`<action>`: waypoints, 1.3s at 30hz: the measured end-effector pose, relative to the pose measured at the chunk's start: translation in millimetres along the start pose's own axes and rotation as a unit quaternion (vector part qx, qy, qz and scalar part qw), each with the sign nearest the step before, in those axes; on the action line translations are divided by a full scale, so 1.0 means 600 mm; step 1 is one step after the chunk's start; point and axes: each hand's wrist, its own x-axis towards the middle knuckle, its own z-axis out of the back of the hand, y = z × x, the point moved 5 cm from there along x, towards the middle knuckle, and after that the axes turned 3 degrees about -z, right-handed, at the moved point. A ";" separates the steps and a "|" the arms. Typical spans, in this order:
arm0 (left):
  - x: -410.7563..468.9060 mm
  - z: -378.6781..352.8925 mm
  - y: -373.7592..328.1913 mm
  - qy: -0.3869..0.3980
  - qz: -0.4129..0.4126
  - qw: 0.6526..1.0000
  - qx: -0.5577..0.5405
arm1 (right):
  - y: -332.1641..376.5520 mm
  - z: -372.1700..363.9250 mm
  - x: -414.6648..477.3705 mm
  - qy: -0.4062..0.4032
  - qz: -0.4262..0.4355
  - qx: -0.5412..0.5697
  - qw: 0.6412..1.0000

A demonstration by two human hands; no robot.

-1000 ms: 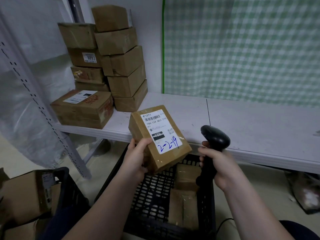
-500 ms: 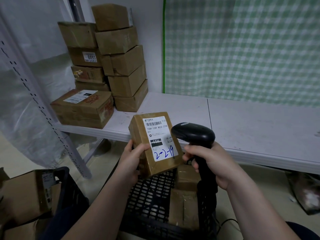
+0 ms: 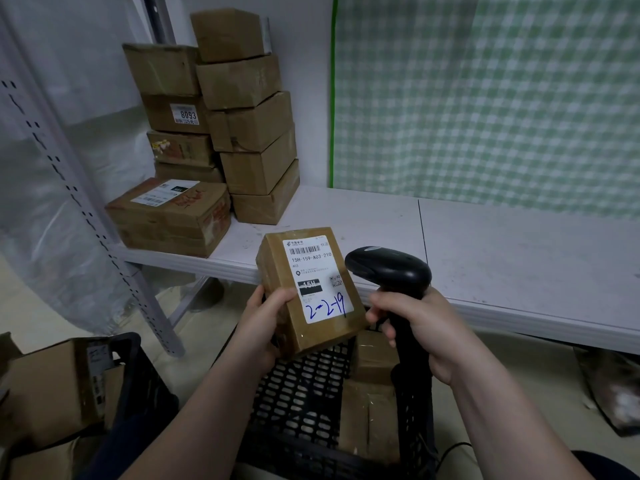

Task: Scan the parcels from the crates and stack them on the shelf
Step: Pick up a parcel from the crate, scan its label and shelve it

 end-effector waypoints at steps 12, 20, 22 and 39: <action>0.054 0.020 -0.079 -0.100 0.062 0.978 -0.169 | -0.003 -0.007 0.029 -0.004 -0.024 0.004 1.000; 0.091 0.019 -0.144 -0.093 0.049 0.994 -0.038 | -0.012 -0.005 0.058 -0.006 -0.038 0.001 0.999; 0.099 0.024 -0.160 -0.107 0.037 0.993 -0.030 | -0.014 -0.006 0.066 -0.006 -0.042 0.003 0.999; 0.123 -0.054 -0.178 -0.136 -0.228 0.734 0.625 | -0.030 -0.021 0.102 -0.004 -0.058 0.015 0.998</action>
